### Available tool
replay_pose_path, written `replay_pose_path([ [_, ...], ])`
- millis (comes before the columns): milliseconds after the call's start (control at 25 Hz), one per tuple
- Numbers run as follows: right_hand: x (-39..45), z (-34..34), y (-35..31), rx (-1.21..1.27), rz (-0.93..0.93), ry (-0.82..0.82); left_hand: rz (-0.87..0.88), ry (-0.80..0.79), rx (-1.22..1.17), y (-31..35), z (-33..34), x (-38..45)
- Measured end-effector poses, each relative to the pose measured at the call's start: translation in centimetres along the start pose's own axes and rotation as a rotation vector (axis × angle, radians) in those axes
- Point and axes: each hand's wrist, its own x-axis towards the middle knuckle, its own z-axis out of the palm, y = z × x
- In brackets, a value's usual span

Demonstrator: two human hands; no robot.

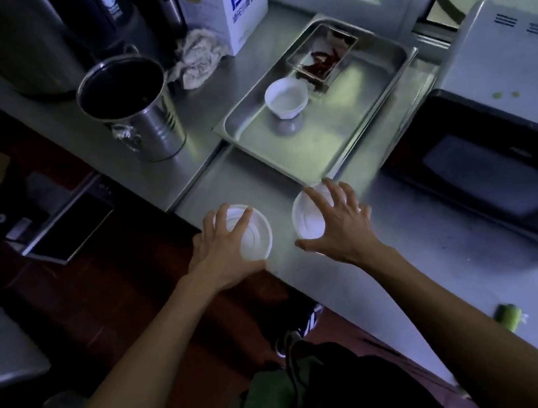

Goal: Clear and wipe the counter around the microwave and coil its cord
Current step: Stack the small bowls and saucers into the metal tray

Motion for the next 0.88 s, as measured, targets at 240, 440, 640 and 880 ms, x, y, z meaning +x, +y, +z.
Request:
replay_pose_path([
  [240, 6.9, -2.7, 1.2, 0.041, 0.017, 0.023, 0.072, 0.009, 0.062, 1.6, -5.2, 7.9],
  [440, 9.9, -3.9, 3.3, 0.038, 0.105, 0.039, 0.146, 0.009, 0.094, 3.8, -6.8, 13.9],
  [640, 12.3, -3.7, 5.1, 0.079, 0.247, 0.052, 0.271, -0.031, 0.166, 5.5, -6.5, 20.6],
  [880, 14.1, -3.2, 4.5, 0.191, 0.493, 0.082, 0.432, -0.066, 0.123, 6.7, -5.8, 27.4],
])
